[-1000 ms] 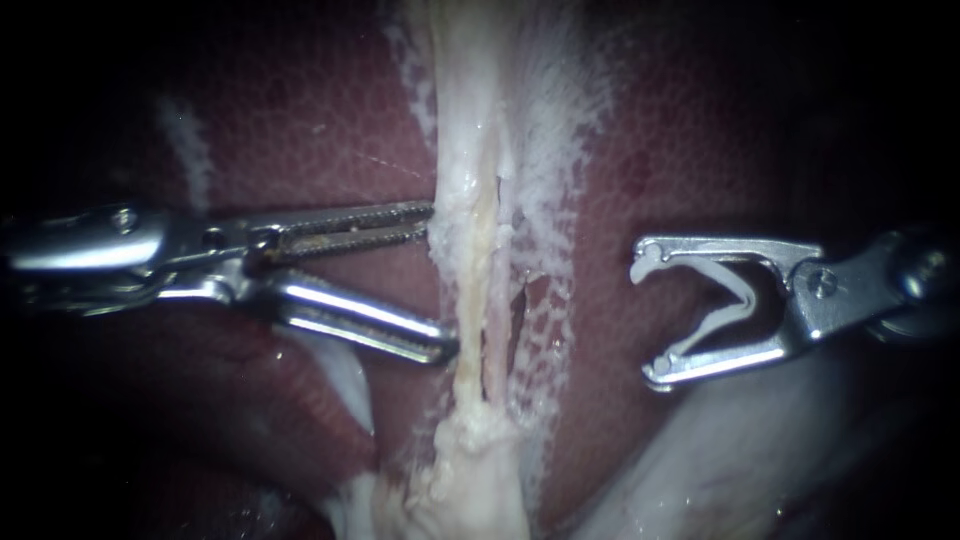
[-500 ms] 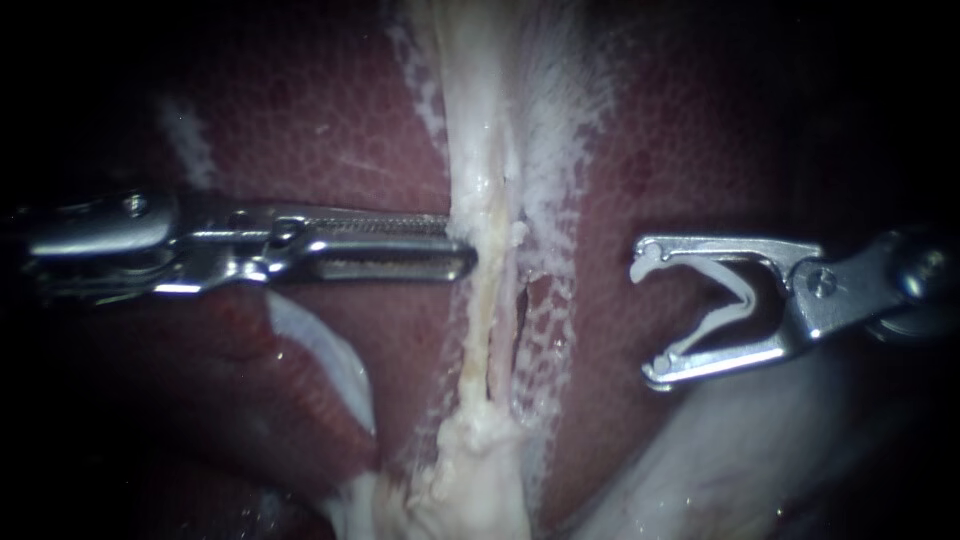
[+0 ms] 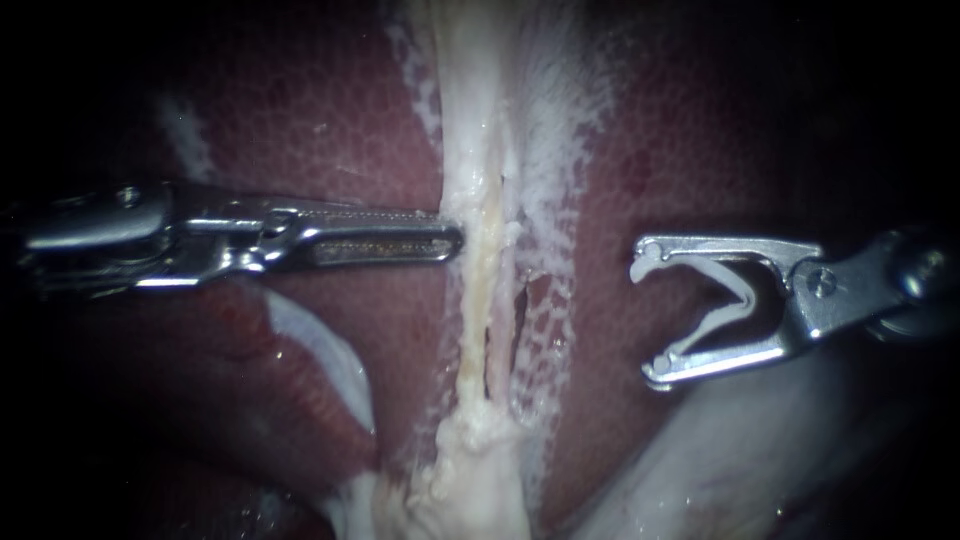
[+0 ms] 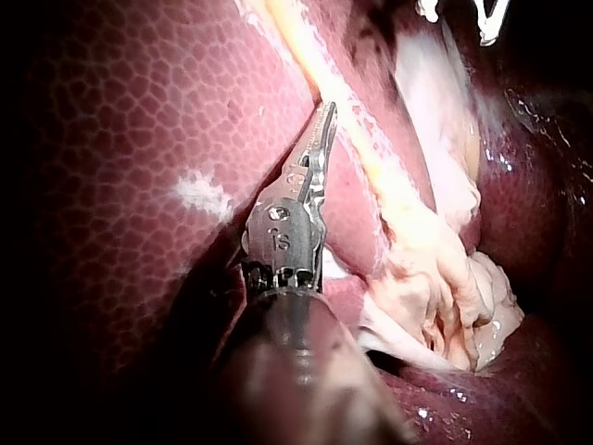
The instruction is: Grabbing gallbladder
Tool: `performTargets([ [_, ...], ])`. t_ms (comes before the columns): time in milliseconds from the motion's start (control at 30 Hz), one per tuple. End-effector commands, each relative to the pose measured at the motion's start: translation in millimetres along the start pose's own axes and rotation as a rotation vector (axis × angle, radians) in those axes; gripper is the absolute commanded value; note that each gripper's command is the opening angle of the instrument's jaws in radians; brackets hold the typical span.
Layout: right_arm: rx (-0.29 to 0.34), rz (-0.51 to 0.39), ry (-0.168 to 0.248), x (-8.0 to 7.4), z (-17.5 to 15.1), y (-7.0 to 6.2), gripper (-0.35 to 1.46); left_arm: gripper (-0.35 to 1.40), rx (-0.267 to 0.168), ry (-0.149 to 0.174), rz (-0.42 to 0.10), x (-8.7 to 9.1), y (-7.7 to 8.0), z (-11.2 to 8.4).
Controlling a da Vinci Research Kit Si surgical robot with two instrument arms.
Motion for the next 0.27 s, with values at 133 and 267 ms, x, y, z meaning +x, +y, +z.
performTargets([
  [133, 0.0, 0.0, 0.0, 0.0, 0.0, 0.0, 0.6, -0.35, -0.003, -0.001, -0.001, -0.1, -0.2, -0.1],
  [267, 0.0, 0.0, 0.0, 0.0, 0.0, 0.0, 0.6, -0.35, -0.006, -0.001, -0.002, -0.1, -0.3, -0.1],
])
